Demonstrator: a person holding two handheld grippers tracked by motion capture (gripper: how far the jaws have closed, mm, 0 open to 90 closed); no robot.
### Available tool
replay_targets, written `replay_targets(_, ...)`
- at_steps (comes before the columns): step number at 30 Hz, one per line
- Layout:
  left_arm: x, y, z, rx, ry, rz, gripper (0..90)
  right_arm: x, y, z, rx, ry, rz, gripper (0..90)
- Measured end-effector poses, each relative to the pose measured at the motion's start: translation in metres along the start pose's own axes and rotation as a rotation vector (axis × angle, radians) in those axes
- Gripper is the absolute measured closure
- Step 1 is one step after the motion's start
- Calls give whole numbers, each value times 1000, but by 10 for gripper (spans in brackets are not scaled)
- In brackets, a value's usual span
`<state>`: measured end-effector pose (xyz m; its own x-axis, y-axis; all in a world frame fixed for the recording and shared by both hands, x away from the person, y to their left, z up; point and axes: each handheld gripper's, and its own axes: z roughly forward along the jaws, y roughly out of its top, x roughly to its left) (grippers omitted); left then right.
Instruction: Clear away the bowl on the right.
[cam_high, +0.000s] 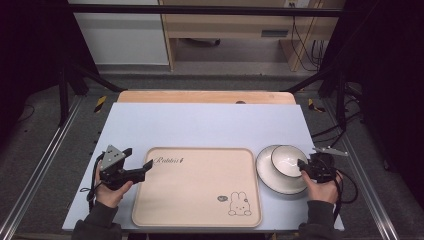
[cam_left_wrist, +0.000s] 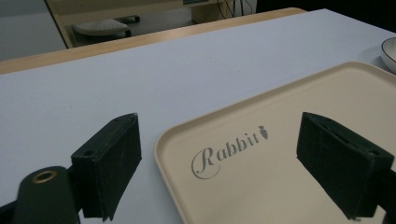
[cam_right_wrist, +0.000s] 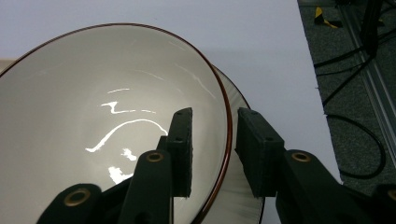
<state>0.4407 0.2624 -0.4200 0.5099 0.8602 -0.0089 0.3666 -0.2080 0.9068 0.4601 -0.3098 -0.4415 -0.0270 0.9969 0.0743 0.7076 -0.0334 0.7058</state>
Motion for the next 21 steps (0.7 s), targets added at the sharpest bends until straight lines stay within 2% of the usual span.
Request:
replay_targets(9,0,0,0,3,0,1,135,-2,1,2,30,8,38,746)
replay_targets(17,0,0,1,9,0,3,136,-4,1,5,42,13,24,769)
replay_targets(18,0,0,1,9,0,3,136,-2,2,4,45,18,53,769)
replay_targets(21,0,-1,1,11,1,4,136,-2,2,5,48,21,44,773)
